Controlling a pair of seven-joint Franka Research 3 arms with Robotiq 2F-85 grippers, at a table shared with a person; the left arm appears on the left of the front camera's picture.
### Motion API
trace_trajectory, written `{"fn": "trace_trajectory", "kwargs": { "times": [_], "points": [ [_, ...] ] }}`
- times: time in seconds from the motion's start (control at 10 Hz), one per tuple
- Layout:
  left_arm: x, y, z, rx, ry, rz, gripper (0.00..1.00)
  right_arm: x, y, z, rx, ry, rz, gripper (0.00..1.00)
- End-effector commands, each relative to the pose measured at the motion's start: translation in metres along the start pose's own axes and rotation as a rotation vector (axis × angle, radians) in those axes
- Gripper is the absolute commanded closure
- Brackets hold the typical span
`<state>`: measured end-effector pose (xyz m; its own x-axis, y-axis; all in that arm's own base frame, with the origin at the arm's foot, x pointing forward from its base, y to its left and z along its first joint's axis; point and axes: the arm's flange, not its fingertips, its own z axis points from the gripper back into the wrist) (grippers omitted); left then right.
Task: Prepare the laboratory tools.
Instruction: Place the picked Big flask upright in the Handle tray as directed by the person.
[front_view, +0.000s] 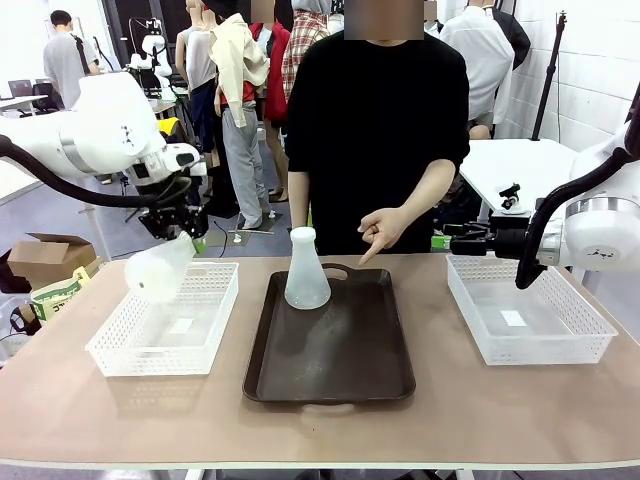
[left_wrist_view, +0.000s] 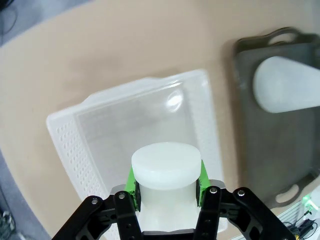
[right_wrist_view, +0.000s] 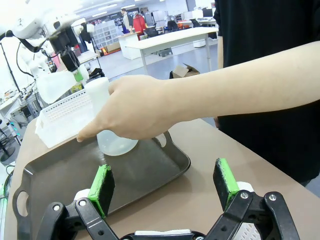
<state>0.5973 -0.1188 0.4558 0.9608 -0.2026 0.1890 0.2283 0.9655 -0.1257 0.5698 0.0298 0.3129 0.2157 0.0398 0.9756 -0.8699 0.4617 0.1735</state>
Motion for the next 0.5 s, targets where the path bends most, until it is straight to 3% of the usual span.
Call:
{"fn": "trace_trajectory", "kwargs": {
  "times": [0.0, 0.2, 0.4],
  "points": [
    [-0.019, -0.002, 0.034, -0.223, -0.199, -0.136, 1.0, 0.0, 0.001, 0.0, 0.008, 0.011, 0.006, 0.0],
    [-0.027, -0.011, 0.059, -0.429, -0.415, -0.316, 1.0, 0.0, 0.001, 0.0, 0.008, 0.011, 0.006, 0.0],
    [-0.035, -0.026, 0.07, -0.618, -0.536, -0.462, 1.0, 0.0, 0.001, 0.0, 0.008, 0.011, 0.006, 0.0]
  ]
}}
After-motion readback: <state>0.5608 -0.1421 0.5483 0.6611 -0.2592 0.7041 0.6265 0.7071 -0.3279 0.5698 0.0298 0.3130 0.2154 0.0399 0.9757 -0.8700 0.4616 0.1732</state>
